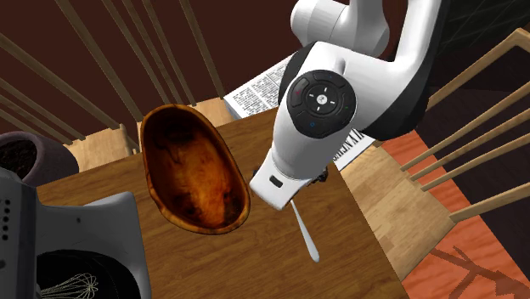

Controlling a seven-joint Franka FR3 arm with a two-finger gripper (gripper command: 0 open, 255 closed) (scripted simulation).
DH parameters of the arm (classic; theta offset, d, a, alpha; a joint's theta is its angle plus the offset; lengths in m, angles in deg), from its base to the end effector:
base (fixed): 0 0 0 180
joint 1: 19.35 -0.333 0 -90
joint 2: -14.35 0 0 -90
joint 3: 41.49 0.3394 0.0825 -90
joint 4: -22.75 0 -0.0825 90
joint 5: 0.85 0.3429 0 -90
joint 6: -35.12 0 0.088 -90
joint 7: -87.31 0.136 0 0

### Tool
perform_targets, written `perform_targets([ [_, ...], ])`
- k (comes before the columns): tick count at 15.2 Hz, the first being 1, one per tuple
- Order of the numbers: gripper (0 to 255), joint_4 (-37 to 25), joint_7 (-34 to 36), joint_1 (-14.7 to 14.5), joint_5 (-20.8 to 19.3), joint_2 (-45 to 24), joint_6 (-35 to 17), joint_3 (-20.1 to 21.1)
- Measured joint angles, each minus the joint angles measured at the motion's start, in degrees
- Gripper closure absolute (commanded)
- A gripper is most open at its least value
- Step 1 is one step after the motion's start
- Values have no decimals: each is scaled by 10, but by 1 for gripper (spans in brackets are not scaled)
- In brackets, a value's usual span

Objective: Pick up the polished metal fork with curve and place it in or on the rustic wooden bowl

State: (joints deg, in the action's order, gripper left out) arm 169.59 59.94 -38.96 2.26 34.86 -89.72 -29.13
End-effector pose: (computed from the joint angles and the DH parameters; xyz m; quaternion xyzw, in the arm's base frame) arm 0.3108 0.1982 0.4017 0.8799 0.4746 -0.0157 0.0160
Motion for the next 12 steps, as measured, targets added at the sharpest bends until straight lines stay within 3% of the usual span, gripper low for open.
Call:
perform_targets([
  [8, 0, 28, -1, -4, -10, -55, -83, 13],
  [12, 0, 32, 0, -3, -12, -60, -93, 13],
])
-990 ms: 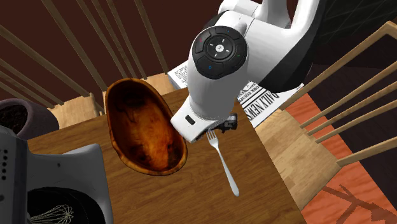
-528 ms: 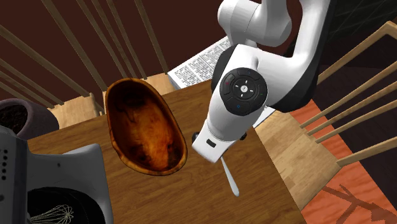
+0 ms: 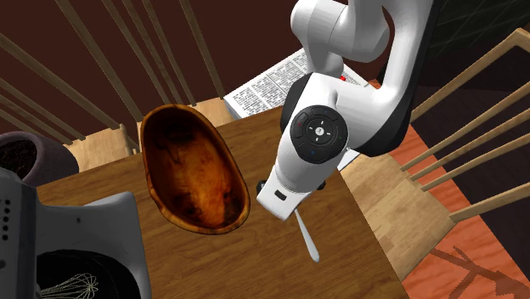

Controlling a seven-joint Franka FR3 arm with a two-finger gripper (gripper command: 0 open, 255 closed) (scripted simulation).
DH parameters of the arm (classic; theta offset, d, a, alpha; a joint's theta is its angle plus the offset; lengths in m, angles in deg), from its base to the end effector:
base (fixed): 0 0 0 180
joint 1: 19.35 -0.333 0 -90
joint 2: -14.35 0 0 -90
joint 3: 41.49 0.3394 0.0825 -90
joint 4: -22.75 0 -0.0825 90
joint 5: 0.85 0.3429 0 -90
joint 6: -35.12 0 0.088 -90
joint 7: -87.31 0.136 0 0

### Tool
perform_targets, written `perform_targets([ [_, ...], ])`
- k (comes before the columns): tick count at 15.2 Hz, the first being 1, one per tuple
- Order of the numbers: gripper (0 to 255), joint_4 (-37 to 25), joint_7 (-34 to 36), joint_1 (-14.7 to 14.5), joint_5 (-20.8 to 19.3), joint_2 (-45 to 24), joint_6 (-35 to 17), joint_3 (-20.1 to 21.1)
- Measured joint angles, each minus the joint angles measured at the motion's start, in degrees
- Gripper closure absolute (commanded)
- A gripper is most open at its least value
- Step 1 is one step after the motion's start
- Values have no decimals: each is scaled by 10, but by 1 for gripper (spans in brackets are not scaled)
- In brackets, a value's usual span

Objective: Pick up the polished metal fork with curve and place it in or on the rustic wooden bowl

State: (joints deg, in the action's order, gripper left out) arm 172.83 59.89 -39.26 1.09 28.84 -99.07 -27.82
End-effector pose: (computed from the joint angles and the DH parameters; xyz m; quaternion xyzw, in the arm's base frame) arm 0.3156 0.2092 0.3542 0.8695 0.4935 -0.0144 0.0184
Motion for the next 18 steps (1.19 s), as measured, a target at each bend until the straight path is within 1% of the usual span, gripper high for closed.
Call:
perform_targets([
  [3, 0, 0, 0, 0, 0, 0, -1, 0],
  [4, 255, 0, 0, 0, 0, 0, -1, 0],
  [14, 255, -1, 1, -2, 2, 3, 0, 2],
  [18, 255, -9, -4, -2, 4, 20, 28, -2],
])
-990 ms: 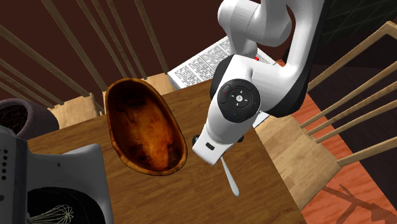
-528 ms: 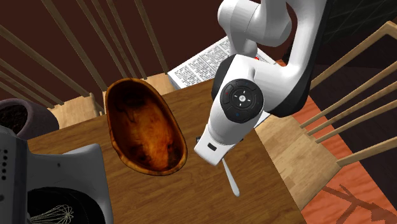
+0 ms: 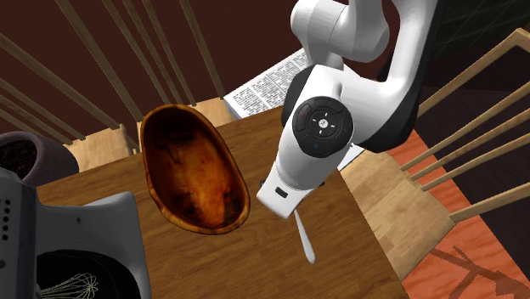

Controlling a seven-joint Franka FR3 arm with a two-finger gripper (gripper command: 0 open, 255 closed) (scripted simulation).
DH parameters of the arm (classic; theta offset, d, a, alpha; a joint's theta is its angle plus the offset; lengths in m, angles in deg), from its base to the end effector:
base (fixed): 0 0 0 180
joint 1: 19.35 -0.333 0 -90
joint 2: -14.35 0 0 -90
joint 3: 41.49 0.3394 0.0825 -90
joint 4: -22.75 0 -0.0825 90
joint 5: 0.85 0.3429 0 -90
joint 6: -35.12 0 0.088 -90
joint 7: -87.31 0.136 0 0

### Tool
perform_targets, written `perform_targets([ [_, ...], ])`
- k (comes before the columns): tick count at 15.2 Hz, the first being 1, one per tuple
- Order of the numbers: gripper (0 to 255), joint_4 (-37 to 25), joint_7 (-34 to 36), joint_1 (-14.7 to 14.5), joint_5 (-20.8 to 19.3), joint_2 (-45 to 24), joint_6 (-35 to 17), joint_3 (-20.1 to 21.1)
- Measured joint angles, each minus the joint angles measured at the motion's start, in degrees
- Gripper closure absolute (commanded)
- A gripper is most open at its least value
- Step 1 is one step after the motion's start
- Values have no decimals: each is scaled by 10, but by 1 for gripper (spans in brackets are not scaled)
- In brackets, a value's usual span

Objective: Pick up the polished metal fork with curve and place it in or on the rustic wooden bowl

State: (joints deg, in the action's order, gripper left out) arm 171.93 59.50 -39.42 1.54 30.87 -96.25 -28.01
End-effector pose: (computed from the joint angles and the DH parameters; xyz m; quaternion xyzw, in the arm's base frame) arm 0.3129 0.2083 0.3692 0.8694 0.4935 -0.0137 0.0184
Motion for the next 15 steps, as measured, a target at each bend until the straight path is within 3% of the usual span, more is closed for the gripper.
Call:
perform_targets([
  [15, 255, -66, -12, -2, 7, 64, 129, -12],
])
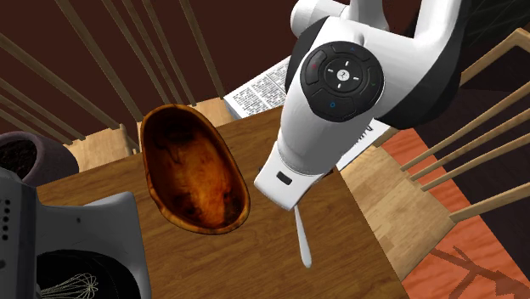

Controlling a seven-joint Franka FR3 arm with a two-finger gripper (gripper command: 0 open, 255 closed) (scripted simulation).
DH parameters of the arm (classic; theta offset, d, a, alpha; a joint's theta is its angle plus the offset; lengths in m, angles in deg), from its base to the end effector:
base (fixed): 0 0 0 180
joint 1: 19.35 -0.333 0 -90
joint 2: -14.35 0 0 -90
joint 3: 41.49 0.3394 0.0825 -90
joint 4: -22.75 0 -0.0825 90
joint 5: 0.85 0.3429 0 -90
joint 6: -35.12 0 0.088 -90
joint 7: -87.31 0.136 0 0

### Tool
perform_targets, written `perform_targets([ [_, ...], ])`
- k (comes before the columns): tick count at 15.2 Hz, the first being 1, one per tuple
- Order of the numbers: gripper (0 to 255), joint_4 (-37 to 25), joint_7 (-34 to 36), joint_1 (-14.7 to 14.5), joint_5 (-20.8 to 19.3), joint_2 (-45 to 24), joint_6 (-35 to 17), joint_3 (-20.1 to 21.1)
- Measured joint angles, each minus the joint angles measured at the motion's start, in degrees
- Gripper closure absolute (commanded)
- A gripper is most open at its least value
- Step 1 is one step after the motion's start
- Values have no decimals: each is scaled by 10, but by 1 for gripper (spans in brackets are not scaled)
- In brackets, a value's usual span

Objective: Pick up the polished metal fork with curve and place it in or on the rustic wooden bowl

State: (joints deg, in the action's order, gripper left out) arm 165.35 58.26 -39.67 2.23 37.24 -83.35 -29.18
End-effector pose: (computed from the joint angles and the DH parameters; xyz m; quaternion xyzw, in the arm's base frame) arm 0.3069 0.2047 0.4379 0.8694 0.4935 -0.0140 0.0184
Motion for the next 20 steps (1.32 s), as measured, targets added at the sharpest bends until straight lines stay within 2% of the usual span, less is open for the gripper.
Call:
perform_targets([
  [20, 255, -128, -6, 1, -2, 35, 162, -11],
])
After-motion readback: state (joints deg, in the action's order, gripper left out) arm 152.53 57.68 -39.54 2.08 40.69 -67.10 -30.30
